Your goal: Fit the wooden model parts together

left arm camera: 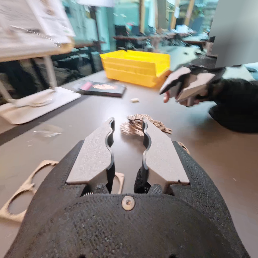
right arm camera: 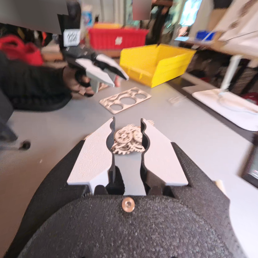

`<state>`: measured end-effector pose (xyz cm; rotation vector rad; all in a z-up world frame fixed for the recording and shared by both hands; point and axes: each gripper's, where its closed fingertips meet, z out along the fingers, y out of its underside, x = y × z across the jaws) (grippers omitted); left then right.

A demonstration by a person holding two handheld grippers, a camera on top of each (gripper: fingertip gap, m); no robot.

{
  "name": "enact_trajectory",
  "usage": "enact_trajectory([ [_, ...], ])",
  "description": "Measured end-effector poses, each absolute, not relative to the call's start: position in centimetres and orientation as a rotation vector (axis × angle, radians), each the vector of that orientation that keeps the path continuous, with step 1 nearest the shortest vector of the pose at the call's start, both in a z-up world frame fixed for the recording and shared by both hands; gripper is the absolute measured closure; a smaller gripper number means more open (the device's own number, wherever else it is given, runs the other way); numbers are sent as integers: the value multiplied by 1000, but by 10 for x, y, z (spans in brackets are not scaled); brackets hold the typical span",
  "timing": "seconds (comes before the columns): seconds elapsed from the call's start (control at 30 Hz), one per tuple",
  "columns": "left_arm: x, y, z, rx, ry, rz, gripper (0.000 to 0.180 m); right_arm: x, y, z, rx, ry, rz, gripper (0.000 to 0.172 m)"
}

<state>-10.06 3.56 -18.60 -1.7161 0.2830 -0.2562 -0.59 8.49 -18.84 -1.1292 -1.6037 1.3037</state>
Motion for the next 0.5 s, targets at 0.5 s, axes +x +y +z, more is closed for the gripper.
enact_trajectory([
  [0.5,-263,80,-95,-1570,-63,182,180,14,192,-150,-1246,-970,1077,161],
])
